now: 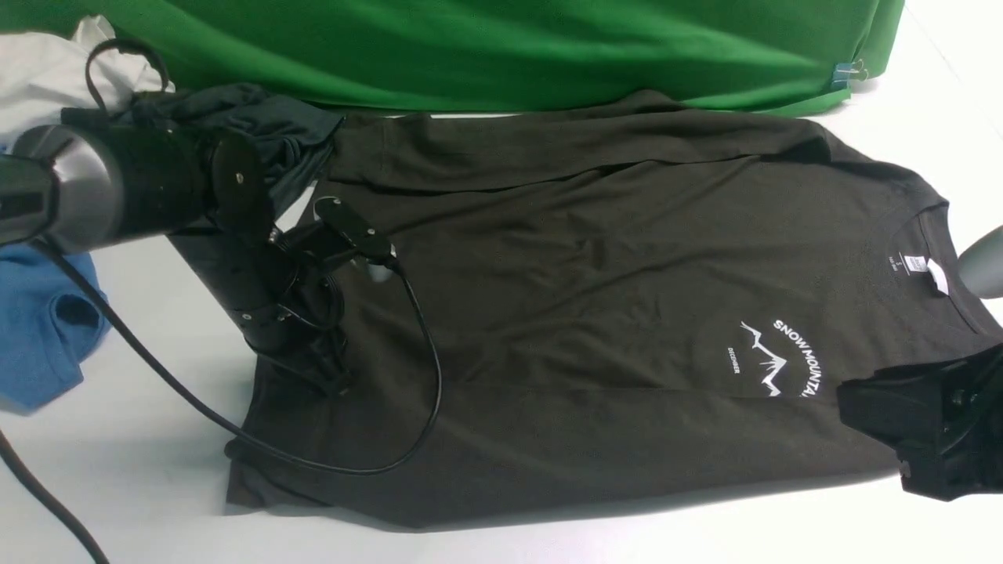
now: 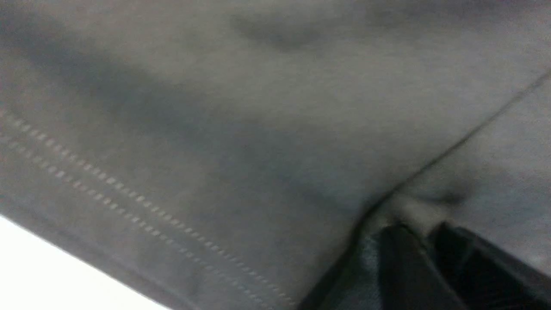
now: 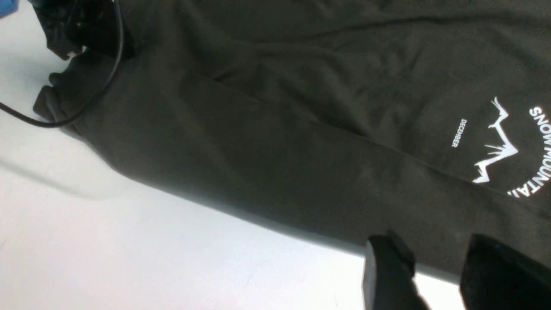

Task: Fold a long-sleeved shirt on a white desktop.
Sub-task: 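Grasp the left edge of the dark T-shirt lying flat on the table, then fold the left side of the black T-shirt inward over its body, then grab the top left corner of the dark shirt with the left gripper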

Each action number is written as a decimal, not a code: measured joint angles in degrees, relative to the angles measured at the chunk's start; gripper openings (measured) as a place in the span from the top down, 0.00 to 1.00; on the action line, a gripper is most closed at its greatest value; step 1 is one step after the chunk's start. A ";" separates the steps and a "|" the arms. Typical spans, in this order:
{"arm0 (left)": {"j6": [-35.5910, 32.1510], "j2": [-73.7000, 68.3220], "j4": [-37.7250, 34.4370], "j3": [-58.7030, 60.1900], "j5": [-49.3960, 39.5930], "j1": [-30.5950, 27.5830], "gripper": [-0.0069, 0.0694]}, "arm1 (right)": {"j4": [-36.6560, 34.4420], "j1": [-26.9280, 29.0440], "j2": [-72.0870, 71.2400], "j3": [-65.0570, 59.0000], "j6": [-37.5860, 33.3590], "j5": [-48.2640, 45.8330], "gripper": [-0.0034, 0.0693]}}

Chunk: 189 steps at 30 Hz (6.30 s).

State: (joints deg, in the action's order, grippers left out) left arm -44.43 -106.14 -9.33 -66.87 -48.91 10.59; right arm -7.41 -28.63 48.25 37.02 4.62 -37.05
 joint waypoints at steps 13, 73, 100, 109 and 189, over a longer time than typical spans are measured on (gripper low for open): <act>-4.56 0.51 -2.57 -6.38 -7.81 -0.05 0.88 | 0.11 0.00 0.00 0.00 0.01 0.00 0.62; -24.48 -1.88 -21.46 -11.02 -12.69 -9.16 0.85 | 0.11 0.00 0.00 0.00 -0.56 0.11 0.62; -25.61 -7.21 -22.80 -17.11 6.20 -8.78 0.84 | 0.11 0.00 0.00 0.00 -0.56 6.16 0.62; -14.01 -8.84 -18.33 -17.11 10.78 -8.78 0.45 | 0.11 0.00 0.00 0.00 -0.56 6.25 0.62; 39.44 -34.26 -21.24 -54.85 2.90 -10.10 0.84 | -0.03 0.00 20.52 24.77 -2.13 -3.63 0.62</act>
State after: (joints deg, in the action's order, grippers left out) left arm -4.99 -140.40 -30.57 -121.71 -46.01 0.49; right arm -7.44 -28.63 68.77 61.79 2.50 -40.68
